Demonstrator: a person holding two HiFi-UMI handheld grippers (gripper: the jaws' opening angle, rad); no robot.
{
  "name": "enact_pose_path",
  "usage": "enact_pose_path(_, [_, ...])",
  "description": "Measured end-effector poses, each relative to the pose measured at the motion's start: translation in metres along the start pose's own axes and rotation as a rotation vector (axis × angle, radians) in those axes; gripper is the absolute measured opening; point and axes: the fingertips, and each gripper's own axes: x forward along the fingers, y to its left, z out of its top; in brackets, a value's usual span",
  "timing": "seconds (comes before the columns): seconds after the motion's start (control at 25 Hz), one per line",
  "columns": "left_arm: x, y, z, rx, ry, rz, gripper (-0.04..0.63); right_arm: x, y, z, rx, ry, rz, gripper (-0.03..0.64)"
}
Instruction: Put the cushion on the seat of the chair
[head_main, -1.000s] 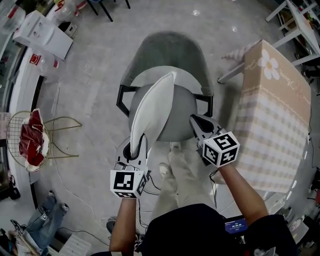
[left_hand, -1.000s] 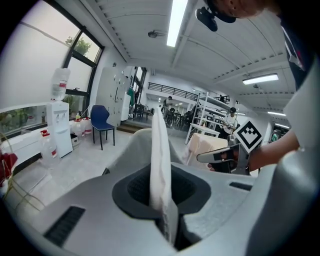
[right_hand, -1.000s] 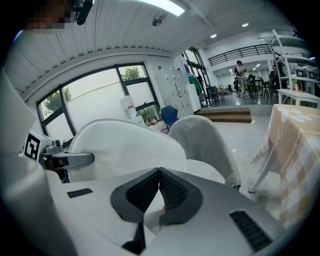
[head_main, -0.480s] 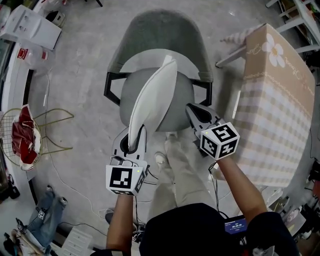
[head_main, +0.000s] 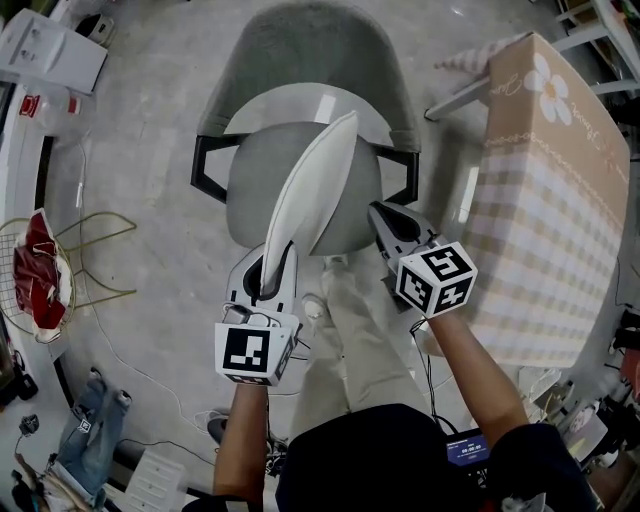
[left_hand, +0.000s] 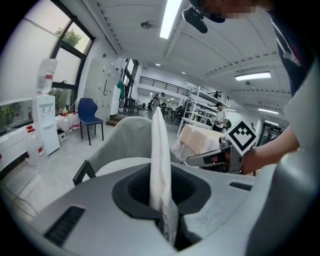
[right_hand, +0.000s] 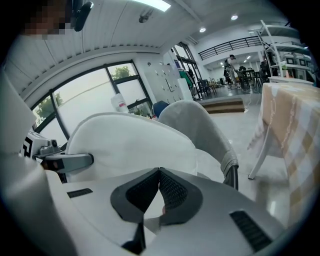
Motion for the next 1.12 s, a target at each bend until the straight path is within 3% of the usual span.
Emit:
enact_pose_path(0.44, [0.025, -0.039, -0.015, -0.035, 0.043, -0.108, 0.051, 0.004, -0.021, -0.001, 0.027, -0.012, -0.047, 0.018])
enact_pose_path(1.12, [0.047, -0.054, -0.043, -0.092, 0.131, -0.164, 0.051, 0.019, -0.039, -0.014, 0.066, 0.002, -0.060, 0.018])
